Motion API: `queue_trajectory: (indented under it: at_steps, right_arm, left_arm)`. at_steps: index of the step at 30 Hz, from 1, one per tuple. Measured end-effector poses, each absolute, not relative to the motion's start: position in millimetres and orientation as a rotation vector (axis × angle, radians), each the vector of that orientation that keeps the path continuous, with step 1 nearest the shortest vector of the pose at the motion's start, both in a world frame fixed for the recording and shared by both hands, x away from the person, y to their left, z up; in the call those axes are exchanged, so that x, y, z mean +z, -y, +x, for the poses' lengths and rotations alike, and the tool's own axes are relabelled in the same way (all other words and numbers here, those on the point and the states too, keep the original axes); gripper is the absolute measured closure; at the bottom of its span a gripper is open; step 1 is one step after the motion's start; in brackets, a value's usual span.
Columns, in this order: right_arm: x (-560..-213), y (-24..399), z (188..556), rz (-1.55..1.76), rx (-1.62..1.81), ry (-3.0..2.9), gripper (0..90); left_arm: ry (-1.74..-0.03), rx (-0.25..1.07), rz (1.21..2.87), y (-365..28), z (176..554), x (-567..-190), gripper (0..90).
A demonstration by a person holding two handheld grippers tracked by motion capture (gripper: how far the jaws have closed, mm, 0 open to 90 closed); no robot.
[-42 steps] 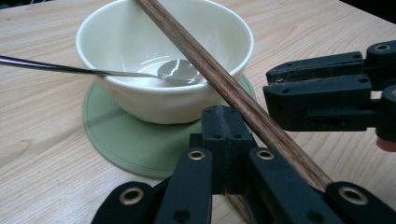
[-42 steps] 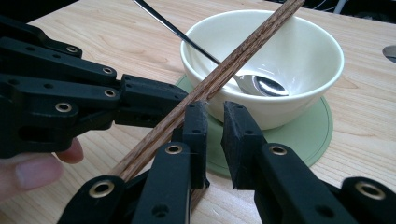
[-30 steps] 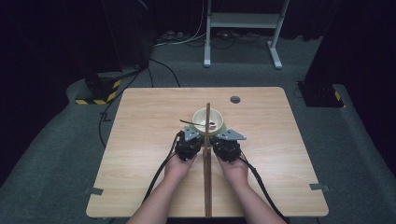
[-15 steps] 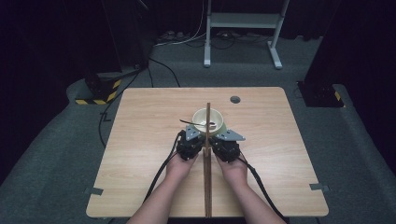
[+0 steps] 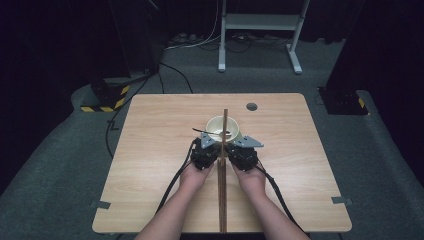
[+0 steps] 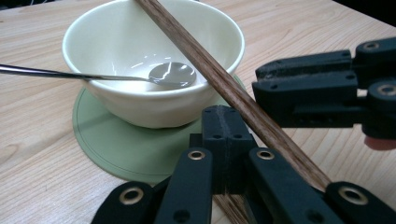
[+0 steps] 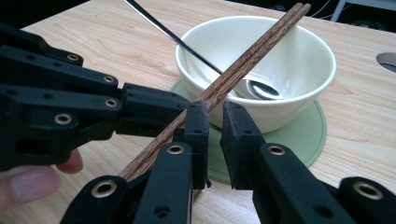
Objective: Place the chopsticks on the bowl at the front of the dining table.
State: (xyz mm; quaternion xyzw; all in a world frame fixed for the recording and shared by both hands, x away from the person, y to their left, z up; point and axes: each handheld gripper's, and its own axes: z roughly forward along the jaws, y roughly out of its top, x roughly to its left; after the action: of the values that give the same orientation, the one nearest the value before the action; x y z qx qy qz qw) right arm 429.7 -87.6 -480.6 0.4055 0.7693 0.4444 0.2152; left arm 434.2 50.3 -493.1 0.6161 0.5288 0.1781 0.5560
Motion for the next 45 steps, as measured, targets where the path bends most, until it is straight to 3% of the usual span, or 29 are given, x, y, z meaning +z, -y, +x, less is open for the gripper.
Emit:
queue_trajectory:
  at_steps: [45]
  right_arm:
    - [-481.8,82.6,443.9,1.145,1.214,-2.13,79.9]
  left_arm:
    - [-1.254,0.427,1.442,-54.6,437.8,-491.2,89.6]
